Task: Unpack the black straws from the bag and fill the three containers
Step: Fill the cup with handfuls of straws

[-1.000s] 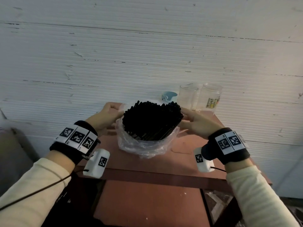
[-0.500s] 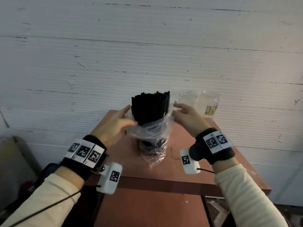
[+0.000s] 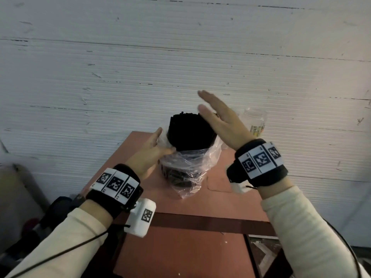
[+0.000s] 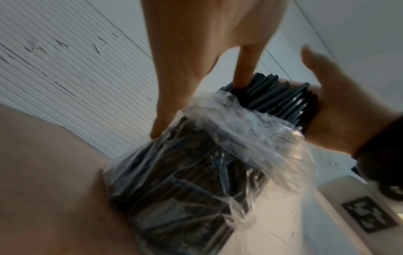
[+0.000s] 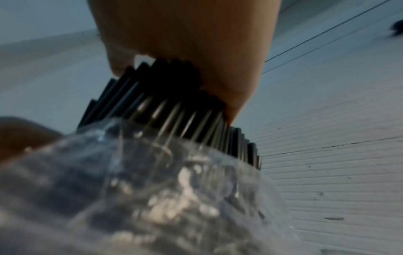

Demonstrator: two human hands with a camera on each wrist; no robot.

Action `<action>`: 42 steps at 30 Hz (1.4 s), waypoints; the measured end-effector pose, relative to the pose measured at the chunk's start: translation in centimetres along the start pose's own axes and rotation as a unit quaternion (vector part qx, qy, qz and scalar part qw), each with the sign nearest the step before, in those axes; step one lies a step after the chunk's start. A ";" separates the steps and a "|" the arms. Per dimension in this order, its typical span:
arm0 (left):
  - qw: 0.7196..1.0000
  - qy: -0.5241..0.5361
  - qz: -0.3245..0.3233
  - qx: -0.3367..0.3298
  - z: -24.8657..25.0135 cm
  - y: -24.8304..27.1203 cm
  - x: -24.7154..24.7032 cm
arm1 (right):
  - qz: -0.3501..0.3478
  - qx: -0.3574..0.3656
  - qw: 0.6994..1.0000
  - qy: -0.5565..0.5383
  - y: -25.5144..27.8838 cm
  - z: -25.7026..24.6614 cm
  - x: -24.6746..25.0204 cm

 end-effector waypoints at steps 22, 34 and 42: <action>0.970 -0.157 0.150 -0.107 3.9 -2.2 2.2 | -0.027 0.114 0.988 0.104 -1.9 0.7 -3.3; 0.959 -0.230 0.128 -0.102 5.8 -8.4 7.1 | -0.049 -0.025 0.984 -0.168 -5.7 5.7 -6.9; 0.918 -0.397 0.011 -0.008 1.1 -10.4 5.6 | 0.023 -0.305 0.951 -0.050 -6.6 14.9 -4.8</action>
Point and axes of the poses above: each hand's wrist, its own y-axis away from the middle knuckle, its own x-axis out of the back of the hand, z = x × y, the point moved 4 cm from there along -y, towards the middle knuckle, and after that the axes turned 3 degrees about -z, right-handed, at the moved point
